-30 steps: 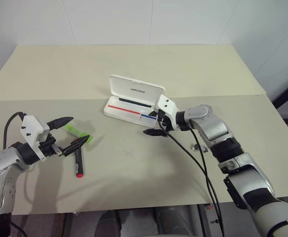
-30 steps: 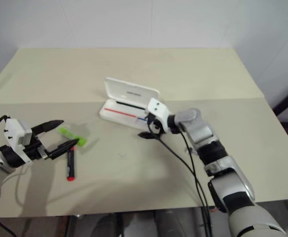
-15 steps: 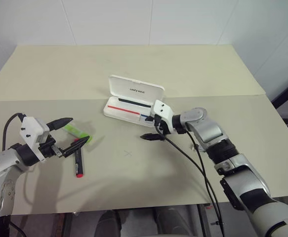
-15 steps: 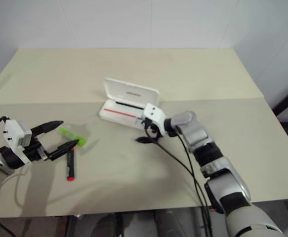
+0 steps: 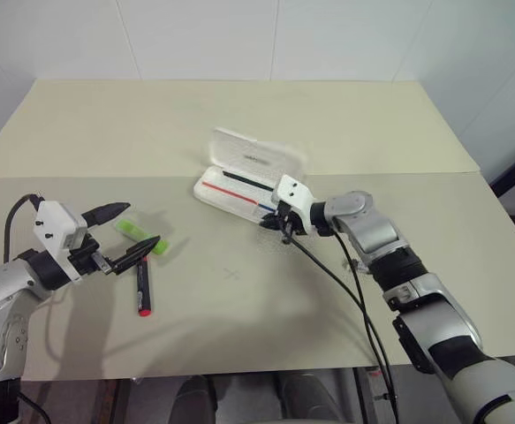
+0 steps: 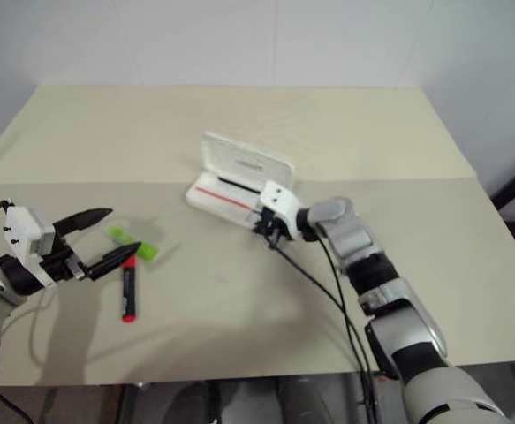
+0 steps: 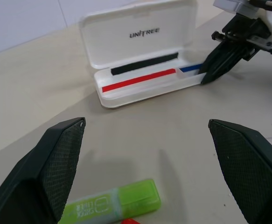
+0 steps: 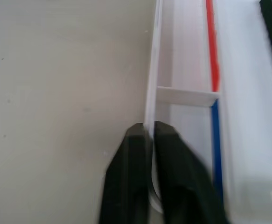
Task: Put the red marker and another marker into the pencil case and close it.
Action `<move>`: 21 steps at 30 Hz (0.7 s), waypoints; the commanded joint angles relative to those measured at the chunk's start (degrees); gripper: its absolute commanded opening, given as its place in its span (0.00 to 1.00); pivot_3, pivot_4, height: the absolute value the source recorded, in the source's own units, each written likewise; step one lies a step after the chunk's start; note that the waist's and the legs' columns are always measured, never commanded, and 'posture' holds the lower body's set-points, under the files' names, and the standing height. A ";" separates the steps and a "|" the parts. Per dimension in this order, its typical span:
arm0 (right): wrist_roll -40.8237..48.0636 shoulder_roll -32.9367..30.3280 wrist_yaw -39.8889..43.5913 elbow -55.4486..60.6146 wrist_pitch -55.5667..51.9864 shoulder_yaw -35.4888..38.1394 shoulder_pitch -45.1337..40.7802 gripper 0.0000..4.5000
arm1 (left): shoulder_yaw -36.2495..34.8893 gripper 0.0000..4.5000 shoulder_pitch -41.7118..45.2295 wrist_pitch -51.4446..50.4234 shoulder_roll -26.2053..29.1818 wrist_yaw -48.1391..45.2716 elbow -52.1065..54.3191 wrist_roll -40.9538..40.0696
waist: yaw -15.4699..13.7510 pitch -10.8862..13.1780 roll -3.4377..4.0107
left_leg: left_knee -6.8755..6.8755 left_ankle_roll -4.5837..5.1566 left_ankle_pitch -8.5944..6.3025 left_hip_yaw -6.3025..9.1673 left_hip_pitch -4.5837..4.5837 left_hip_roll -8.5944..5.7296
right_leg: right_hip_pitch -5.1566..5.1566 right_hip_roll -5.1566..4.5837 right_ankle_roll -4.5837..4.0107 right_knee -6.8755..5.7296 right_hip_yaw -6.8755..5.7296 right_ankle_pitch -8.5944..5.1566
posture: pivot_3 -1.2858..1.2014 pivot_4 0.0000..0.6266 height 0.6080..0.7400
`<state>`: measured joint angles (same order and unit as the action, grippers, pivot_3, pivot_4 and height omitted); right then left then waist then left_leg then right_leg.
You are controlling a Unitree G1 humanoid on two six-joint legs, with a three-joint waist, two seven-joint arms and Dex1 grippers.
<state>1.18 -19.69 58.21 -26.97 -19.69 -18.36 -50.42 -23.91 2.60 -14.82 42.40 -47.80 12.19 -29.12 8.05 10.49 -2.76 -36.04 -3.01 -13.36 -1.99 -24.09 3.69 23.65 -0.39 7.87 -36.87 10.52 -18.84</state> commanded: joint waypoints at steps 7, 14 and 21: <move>4.86 -5.42 5.94 17.40 1.22 3.09 6.56 0.01 | 0.75 1.00 1.70 0.60 -0.85 -1.22 -0.31 -0.96 | 0.08 0.01 0.02 | -0.02 0.00 0.00 0.02 0.00 0.00 | 0.00 0.00 0.00 -0.03 -0.03 0.00 | 0.52 0.24 1.00; 5.82 -14.35 12.78 33.28 -2.04 -0.54 13.92 0.01 | 1.15 1.00 1.97 0.88 -1.19 -1.29 -0.57 -0.86 | -0.24 0.02 0.03 | -0.01 0.00 0.00 0.05 0.00 0.01 | -0.02 -0.02 0.00 0.01 -0.06 -0.02 | 0.52 0.24 1.00; 1.63 -18.03 10.86 39.51 -1.19 -3.06 18.14 0.01 | 1.63 1.00 2.48 0.92 -1.05 -1.71 -1.03 -0.78 | -0.18 0.02 0.02 | -0.05 -0.01 0.00 0.05 0.03 0.00 | -0.03 -0.01 -0.02 -0.03 -0.04 -0.03 | 0.52 0.24 1.00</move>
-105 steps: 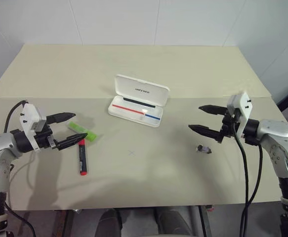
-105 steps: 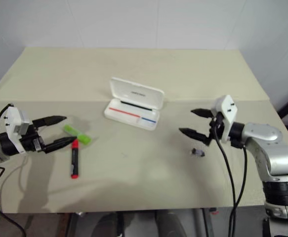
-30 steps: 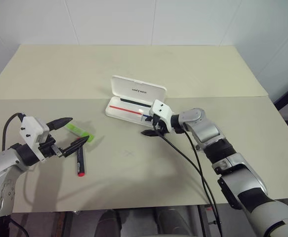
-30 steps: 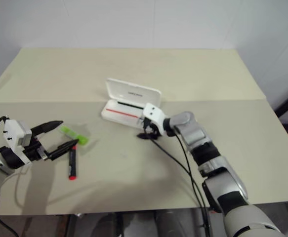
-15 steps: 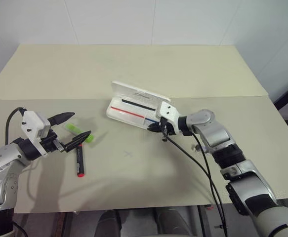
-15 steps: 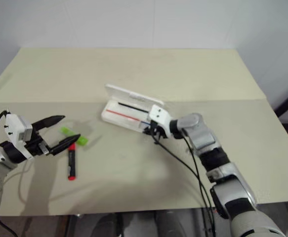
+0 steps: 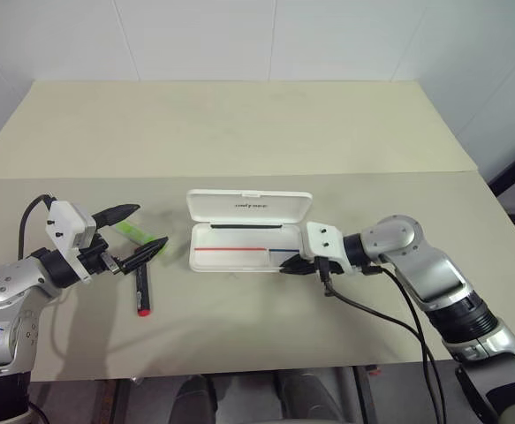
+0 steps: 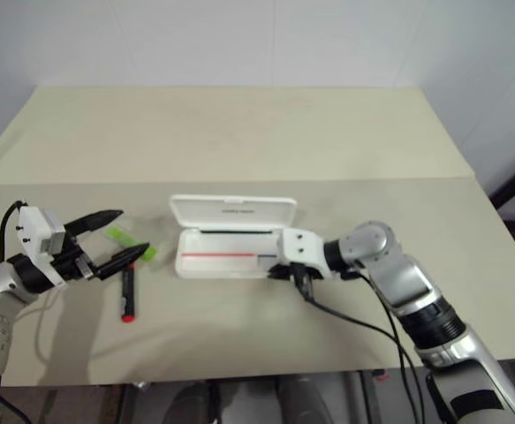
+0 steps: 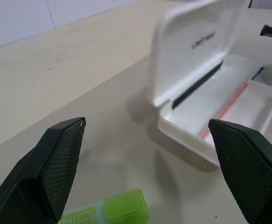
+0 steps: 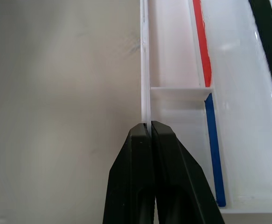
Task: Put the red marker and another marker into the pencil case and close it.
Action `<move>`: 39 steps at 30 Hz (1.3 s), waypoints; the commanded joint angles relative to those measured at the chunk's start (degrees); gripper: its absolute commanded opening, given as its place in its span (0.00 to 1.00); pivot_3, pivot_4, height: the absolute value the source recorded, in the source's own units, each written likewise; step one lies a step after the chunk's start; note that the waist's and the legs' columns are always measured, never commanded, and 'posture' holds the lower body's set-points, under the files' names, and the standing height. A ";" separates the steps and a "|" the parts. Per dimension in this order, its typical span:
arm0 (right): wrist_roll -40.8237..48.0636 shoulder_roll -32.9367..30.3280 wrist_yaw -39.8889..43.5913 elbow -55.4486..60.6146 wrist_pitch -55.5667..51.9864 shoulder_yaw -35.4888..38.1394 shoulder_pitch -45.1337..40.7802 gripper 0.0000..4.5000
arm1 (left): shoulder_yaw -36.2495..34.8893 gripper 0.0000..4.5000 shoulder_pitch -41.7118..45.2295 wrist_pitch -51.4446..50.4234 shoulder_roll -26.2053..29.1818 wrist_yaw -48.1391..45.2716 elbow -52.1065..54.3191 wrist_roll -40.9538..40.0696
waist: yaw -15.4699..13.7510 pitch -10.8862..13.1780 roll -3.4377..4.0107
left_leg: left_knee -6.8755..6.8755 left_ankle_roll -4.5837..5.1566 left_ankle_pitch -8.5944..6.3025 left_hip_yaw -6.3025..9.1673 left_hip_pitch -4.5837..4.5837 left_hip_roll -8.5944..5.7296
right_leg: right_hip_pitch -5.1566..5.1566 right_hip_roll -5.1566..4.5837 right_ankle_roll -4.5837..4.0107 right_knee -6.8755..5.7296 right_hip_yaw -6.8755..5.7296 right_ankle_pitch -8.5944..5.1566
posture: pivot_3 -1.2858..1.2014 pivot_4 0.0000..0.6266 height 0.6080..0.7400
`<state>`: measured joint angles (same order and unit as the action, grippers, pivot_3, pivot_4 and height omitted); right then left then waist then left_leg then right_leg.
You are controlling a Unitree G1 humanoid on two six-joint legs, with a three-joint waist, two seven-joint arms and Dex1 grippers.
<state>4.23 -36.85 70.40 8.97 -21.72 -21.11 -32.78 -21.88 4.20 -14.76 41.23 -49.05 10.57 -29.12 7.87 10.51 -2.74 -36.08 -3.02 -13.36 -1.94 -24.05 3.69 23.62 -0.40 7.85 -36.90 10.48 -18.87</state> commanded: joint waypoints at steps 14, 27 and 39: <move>-4.30 -2.55 -1.94 1.67 3.52 -1.14 2.74 0.16 | 0.42 1.00 2.03 0.58 0.17 -1.47 0.00 -0.38 | -0.36 0.00 -0.01 | 0.01 -0.01 0.00 0.00 -0.01 -0.01 | -0.01 -0.02 -0.02 0.04 -0.01 -0.01 | 0.52 0.24 1.00; 5.55 -1.68 -0.31 3.81 3.32 5.71 4.08 1.00 | 0.67 1.00 0.27 -1.01 -1.00 0.30 2.18 -0.71 | -0.30 0.00 -0.01 | 0.00 0.00 0.00 0.00 -0.01 -0.01 | -0.03 -0.01 -0.01 0.02 -0.01 -0.01 | 0.52 0.24 1.00; 22.35 -0.78 3.27 3.40 3.77 16.17 6.77 1.00 | -8.25 1.00 -7.75 -7.90 -4.63 13.17 9.31 -2.26 | -0.22 -0.01 -0.03 | -0.03 0.00 0.00 0.08 0.05 0.01 | -0.12 -0.02 0.01 -0.01 -0.05 0.00 | 0.52 0.24 1.00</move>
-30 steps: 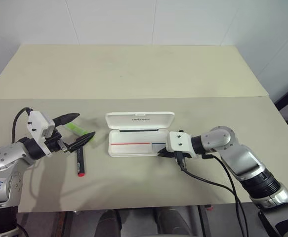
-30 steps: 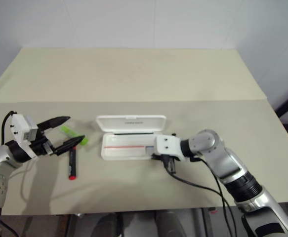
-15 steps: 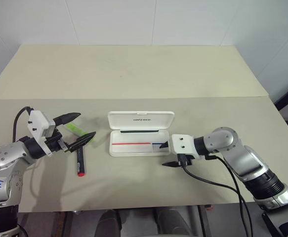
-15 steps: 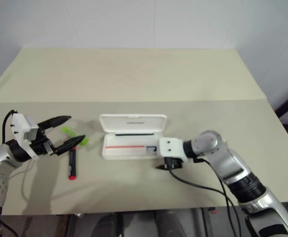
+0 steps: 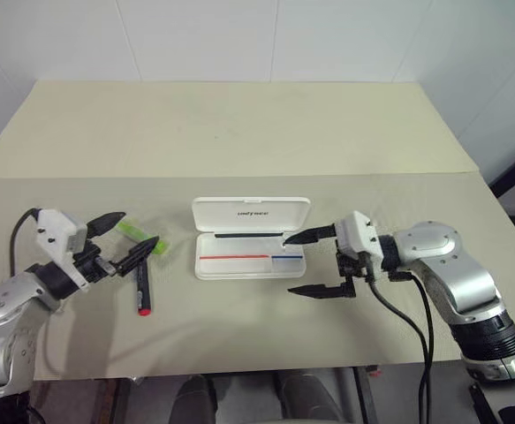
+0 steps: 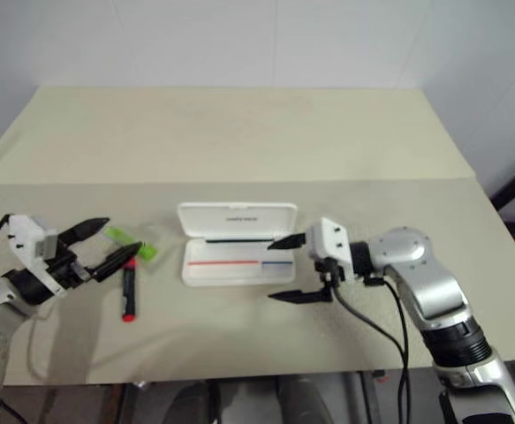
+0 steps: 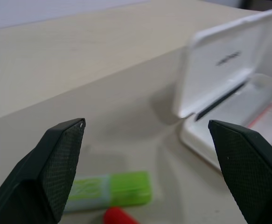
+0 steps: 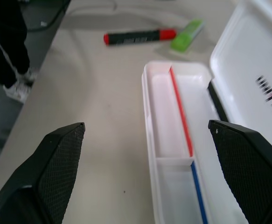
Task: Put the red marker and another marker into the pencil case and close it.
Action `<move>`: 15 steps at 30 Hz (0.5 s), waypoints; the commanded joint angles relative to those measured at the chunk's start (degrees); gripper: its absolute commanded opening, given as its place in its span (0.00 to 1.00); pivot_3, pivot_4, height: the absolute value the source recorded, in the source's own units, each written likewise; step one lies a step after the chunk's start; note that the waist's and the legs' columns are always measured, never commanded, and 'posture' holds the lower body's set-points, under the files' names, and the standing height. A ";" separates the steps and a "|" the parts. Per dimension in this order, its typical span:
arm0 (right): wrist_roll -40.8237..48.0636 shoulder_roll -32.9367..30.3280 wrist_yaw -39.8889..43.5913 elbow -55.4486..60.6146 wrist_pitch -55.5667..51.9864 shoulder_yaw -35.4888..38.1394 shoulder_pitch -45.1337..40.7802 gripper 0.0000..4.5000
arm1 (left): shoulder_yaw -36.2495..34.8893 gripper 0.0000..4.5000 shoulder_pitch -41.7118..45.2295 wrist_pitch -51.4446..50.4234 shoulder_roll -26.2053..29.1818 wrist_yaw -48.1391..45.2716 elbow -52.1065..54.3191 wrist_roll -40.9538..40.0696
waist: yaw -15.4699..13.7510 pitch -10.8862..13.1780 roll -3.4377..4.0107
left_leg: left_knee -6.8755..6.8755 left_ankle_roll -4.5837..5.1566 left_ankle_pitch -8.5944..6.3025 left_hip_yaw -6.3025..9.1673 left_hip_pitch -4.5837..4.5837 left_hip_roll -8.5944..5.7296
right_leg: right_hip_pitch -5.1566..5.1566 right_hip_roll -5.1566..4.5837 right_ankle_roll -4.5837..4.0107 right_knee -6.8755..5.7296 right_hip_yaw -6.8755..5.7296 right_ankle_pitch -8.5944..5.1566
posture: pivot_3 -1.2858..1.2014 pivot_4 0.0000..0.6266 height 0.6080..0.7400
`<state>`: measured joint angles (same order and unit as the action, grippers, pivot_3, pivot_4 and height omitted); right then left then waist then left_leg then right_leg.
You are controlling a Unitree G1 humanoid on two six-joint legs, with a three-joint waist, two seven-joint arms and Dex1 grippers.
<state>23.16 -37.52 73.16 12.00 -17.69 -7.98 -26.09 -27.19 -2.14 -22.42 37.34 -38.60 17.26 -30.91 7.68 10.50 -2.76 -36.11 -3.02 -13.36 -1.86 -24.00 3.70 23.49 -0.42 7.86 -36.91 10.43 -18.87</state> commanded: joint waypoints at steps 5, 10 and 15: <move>3.73 -1.00 2.32 -3.75 1.70 4.29 1.24 1.00 | -3.49 1.00 -3.16 -0.59 -3.76 8.77 4.98 0.75 | -0.40 -0.02 -0.04 | -0.03 0.00 0.00 0.00 0.05 -0.02 | -0.09 -0.02 0.00 0.04 0.00 0.00 | 0.52 0.24 1.00; 2.57 -0.56 2.00 -6.84 2.98 3.87 -0.25 1.00 | -1.68 1.00 -3.74 -3.03 -6.08 15.61 7.86 3.10 | -0.99 -0.02 -0.04 | -0.05 0.00 0.00 -0.01 0.07 -0.03 | -0.10 -0.01 0.00 0.04 0.01 0.00 | 0.52 0.24 1.00; 2.39 -1.06 2.69 -7.94 3.18 3.59 -0.21 1.00 | 1.02 1.00 -7.06 -0.33 -5.58 10.04 11.65 1.70 | -1.14 -0.01 -0.04 | 0.03 -0.01 0.00 -0.03 0.08 -0.03 | -0.08 0.01 -0.02 0.08 0.03 -0.01 | 0.52 0.24 1.00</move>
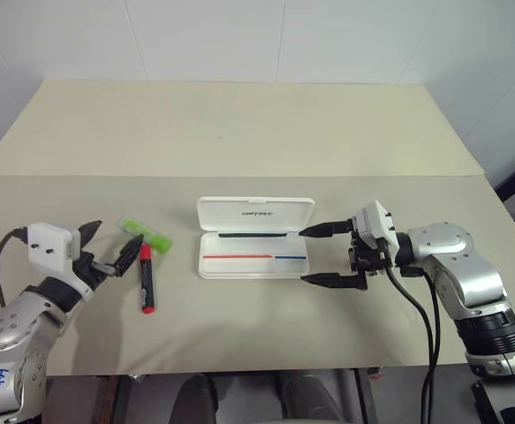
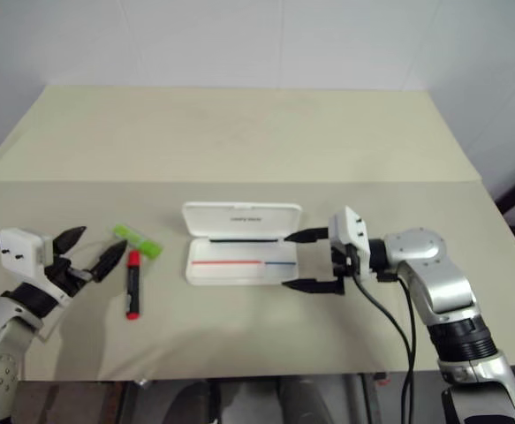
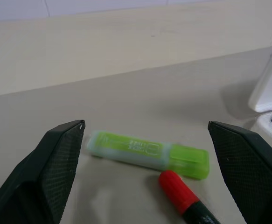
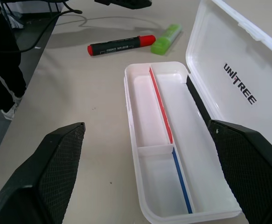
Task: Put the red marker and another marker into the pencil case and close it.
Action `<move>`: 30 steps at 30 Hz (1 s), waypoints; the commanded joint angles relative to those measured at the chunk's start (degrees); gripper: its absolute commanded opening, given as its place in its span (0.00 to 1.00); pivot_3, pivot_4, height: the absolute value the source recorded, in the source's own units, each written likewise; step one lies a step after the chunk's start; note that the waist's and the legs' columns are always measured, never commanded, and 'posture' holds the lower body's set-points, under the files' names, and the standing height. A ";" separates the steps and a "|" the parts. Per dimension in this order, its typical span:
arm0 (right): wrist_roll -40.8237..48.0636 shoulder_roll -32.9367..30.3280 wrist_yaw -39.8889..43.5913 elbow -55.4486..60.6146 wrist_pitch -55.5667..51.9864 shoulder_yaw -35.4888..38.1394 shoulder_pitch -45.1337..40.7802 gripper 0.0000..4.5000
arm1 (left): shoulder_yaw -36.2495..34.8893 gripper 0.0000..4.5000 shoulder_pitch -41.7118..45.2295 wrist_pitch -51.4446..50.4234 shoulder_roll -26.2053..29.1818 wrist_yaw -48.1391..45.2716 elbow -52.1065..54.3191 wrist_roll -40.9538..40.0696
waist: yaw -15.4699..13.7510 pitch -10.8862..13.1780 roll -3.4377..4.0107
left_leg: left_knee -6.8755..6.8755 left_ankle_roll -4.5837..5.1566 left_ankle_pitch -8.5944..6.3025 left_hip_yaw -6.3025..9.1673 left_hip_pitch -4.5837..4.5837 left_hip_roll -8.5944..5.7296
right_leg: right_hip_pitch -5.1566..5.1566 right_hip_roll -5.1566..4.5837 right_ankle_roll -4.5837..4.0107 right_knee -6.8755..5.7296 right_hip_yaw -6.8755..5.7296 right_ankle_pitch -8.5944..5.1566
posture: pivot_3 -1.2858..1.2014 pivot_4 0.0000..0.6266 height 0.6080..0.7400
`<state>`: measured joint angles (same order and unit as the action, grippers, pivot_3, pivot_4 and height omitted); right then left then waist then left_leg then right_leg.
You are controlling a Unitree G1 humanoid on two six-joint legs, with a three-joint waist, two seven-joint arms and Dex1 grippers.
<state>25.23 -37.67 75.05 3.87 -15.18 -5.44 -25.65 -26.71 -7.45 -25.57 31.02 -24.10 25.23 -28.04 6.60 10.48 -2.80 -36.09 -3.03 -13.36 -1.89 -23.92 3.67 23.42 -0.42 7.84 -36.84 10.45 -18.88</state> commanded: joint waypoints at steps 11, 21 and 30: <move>0.11 -1.09 2.08 -4.11 1.55 2.01 -2.45 1.00 | 3.05 1.00 2.70 -0.57 19.45 -23.99 -2.61 -2.35 | -0.12 0.05 0.05 | 0.00 -0.07 0.06 -0.07 0.08 -0.03 | -0.04 -0.05 -0.95 0.04 0.04 -0.49 | 0.52 0.24 1.00; 0.32 -5.11 0.97 -2.58 0.71 5.88 2.19 1.00 | -1.06 1.00 3.81 -18.45 7.77 -0.30 12.65 -4.26 | -0.22 0.07 0.07 | 0.08 -0.14 -0.15 0.00 -0.01 0.05 | 0.04 -0.02 0.01 -0.03 -0.04 -0.22 | 0.52 0.24 1.00; 1.77 -5.66 5.05 -10.49 2.98 8.00 0.27 1.00 | 0.02 1.00 -5.82 -22.48 -10.85 17.86 25.79 -1.54 | -0.18 0.15 -0.07 | -0.06 -0.14 -0.16 0.02 0.85 -0.01 | -1.02 -0.01 -0.30 0.29 0.03 -0.37 | 0.52 0.24 1.00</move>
<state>24.91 -42.47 78.36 -5.72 -13.63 -0.26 -24.15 -26.52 -12.58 -48.35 21.24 -8.88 47.49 -30.68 6.43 10.63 -2.87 -36.16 -3.15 -13.51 -1.88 -23.08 3.66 22.36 -0.44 7.41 -36.45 10.52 -19.28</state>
